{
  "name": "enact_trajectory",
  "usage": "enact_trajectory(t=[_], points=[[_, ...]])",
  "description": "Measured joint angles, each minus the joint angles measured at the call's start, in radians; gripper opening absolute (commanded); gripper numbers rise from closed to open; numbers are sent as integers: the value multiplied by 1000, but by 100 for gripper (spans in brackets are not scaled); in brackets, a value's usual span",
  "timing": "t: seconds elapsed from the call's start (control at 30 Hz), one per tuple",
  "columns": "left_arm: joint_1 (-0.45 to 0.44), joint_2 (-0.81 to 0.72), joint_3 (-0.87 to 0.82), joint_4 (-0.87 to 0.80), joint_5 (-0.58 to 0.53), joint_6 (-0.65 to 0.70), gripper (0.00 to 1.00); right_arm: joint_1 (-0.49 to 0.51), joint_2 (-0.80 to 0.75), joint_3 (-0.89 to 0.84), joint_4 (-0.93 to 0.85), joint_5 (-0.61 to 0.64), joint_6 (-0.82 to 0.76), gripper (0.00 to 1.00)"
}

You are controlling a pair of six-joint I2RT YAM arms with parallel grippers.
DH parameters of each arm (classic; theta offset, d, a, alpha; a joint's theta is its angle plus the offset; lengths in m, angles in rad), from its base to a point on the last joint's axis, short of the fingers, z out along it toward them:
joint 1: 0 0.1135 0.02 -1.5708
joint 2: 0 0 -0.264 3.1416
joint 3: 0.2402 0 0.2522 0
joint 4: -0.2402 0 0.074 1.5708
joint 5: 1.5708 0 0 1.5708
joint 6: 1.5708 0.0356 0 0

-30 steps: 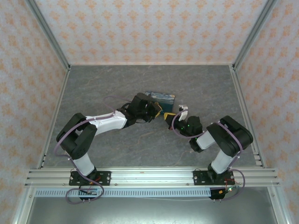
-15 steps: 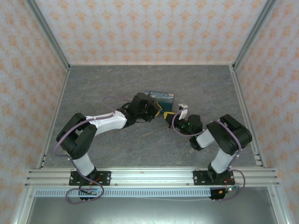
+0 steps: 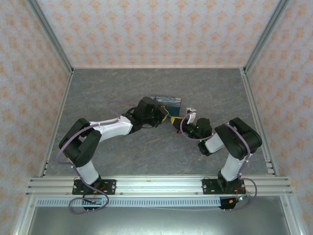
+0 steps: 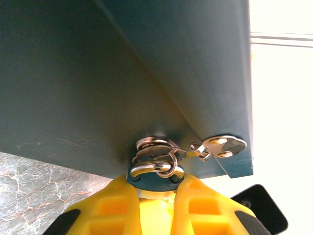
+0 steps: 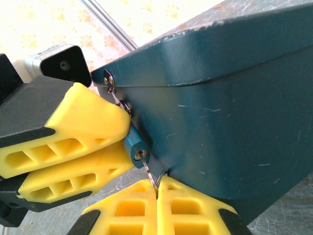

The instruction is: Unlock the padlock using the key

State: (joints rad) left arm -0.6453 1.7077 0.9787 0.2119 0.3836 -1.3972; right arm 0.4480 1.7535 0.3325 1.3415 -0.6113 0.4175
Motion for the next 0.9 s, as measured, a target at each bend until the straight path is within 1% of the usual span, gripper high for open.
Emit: enact_trajectory(t=[0.7, 0.9], points=[[6, 0, 3, -1, -11, 15, 12, -37, 60, 66, 3, -124, 92, 0], [10, 0, 10, -4, -19, 18, 12, -39, 69, 86, 3, -138, 107, 0]])
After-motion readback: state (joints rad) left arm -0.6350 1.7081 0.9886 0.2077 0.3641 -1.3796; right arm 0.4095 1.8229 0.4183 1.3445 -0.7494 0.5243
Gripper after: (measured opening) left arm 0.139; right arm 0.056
